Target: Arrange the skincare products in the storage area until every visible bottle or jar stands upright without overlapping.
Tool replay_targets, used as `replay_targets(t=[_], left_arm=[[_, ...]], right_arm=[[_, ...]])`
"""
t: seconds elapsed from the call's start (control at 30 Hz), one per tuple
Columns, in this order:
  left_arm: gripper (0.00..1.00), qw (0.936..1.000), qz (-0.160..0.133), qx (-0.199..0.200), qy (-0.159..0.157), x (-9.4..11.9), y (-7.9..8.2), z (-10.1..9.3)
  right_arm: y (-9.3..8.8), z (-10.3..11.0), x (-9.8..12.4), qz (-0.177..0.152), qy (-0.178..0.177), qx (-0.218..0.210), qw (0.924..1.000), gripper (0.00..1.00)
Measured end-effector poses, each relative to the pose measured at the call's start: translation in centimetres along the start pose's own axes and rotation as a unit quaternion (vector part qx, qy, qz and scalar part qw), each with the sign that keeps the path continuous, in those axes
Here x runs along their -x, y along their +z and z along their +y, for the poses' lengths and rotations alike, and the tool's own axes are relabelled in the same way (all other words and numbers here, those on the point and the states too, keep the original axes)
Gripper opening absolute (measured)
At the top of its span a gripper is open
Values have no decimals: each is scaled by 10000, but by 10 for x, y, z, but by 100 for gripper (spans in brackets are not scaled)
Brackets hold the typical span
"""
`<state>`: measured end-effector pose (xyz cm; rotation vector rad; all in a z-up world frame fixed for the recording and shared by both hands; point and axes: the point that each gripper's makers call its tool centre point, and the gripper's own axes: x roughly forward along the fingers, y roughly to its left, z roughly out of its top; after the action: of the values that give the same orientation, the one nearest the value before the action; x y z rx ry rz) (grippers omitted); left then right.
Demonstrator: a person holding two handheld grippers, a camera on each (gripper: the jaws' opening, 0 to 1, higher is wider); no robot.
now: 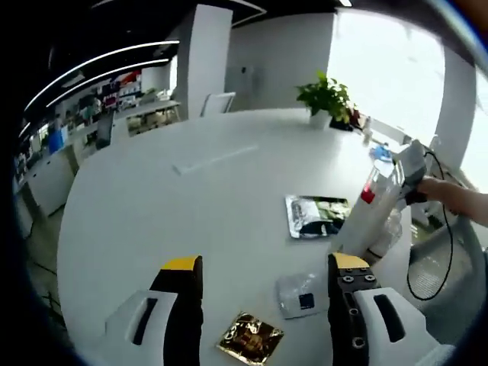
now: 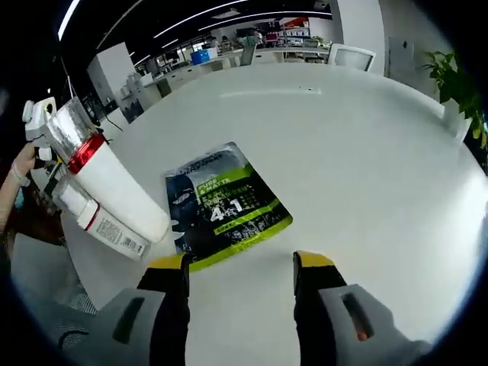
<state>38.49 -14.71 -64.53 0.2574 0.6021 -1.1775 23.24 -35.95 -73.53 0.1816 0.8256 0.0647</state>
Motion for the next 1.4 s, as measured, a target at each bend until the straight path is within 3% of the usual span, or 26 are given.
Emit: replay_targets(t=[0.17,0.47,0.7,1.2,1.3,1.4], left_arm=[[49,9994,-75,137,-309,-28,9,-4],[37,9972,225,259,-663,-68,9,-12],[28,9927,453,179,-1104,-88,10,-29],[11,9809,900,112,-1720,-120,7,-62],[12,9786,1046,71,-1772,-125,4,-65],[17,9808,1255,-13,-1492,-131,0,-54]], right_arm=[[4,-1,0,-119,97,-173,9997,52],[14,-2,-6,-289,209,-442,9984,49],[19,-4,-8,-413,300,-711,9962,47],[26,-5,-15,-630,430,-1078,9912,45],[27,-5,-14,-669,471,-1189,9895,44],[27,-4,-12,-694,487,-1219,9889,45]])
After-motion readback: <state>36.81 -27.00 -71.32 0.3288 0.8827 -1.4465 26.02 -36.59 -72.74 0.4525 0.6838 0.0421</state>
